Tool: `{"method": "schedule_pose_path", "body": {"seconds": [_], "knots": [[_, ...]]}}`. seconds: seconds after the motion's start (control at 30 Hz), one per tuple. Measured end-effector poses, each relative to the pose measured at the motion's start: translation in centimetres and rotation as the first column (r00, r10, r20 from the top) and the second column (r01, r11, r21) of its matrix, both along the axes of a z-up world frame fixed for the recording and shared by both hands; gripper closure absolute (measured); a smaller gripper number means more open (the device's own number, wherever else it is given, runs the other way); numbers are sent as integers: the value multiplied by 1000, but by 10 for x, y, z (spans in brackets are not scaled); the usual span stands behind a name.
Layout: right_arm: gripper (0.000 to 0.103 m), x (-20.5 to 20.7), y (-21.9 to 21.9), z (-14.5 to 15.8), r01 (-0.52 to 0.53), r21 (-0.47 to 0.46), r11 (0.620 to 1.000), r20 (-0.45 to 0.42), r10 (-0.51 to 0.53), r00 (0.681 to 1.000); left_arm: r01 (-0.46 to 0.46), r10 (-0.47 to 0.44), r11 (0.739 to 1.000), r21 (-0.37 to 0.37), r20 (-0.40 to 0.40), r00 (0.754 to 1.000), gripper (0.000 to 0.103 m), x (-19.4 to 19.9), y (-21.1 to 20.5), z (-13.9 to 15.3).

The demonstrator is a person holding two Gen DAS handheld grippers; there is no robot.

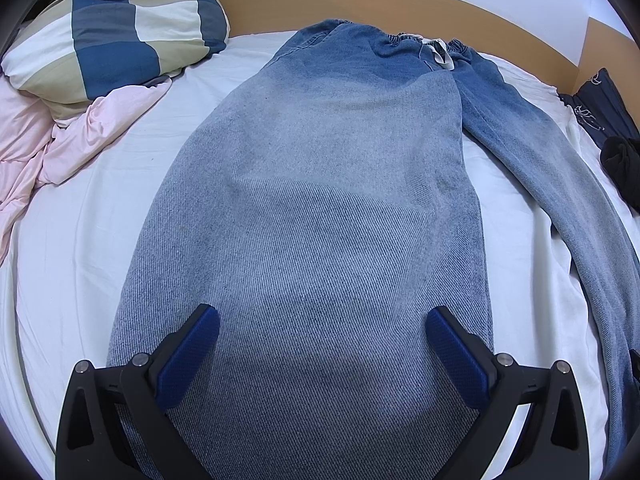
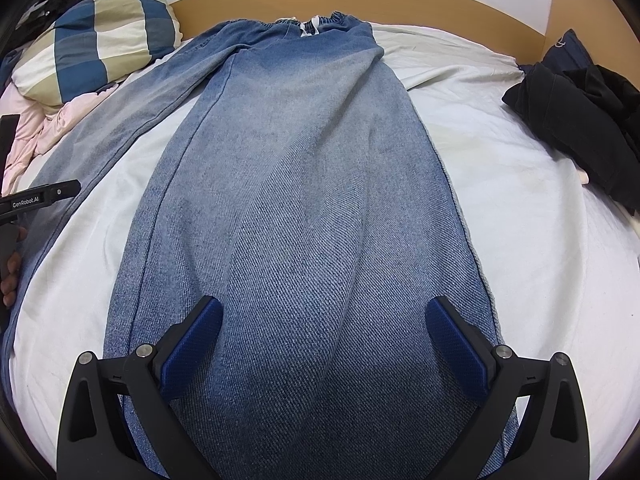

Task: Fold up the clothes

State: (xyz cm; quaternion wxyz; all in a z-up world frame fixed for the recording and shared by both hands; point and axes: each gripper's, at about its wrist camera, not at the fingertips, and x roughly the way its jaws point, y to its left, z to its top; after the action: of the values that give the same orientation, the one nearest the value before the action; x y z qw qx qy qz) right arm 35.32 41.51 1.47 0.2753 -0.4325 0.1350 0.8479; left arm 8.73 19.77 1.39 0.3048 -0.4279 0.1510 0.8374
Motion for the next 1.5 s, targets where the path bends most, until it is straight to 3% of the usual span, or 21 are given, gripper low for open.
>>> {"method": "schedule_pose_path", "body": {"seconds": [1.5], "knots": [[0, 0, 1, 1, -4, -6, 1000, -6, 4, 1000, 0, 0, 1000, 2, 1, 1000, 0, -2, 1, 0]]}}
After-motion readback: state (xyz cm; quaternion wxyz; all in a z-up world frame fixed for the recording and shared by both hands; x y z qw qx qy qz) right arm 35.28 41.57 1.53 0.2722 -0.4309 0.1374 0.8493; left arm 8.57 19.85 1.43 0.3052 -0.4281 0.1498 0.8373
